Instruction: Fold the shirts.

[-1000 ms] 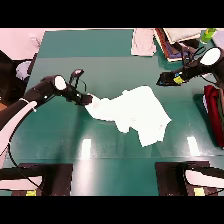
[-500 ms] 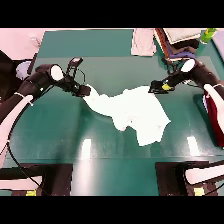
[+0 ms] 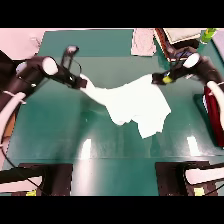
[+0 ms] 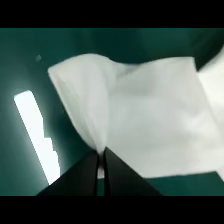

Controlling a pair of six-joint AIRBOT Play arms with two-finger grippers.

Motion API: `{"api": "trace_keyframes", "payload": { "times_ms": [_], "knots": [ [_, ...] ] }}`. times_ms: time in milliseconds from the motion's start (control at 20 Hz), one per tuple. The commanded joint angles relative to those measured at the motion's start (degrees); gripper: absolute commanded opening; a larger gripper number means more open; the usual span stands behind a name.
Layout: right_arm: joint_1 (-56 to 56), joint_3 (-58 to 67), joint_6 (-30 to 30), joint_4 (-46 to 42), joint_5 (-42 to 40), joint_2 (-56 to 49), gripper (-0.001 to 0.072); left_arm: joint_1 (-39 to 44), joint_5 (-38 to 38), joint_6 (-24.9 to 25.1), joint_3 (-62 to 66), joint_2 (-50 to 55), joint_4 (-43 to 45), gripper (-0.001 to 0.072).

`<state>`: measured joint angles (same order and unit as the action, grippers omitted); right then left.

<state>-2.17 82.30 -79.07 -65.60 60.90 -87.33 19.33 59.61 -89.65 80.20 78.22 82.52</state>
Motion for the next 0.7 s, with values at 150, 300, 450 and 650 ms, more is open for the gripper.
{"api": "trace_keyframes", "payload": {
  "times_ms": [150,300,450,650],
  "knots": [
    [0.0,16.13,1.4,-2.08,7.21,18.62,0.002,0.04,0.26,-0.33,19.58,-16.63,6.25,0.0025],
    [0.0,22.1,1.38,-2.08,10.32,25.49,0.002,0.04,0.42,-0.33,26.88,-23.89,6.23,0.0025],
    [0.0,25.64,1.27,-2.12,11.28,30.47,0.0019,0.04,-0.33,-0.33,30.14,-28.13,6.25,0.0025],
    [0.0,26.4,-0.35,-2.1,11.74,33.4,0.0019,0.04,-0.63,-0.31,32.61,-28.59,6.25,0.0024]
  ]
}}
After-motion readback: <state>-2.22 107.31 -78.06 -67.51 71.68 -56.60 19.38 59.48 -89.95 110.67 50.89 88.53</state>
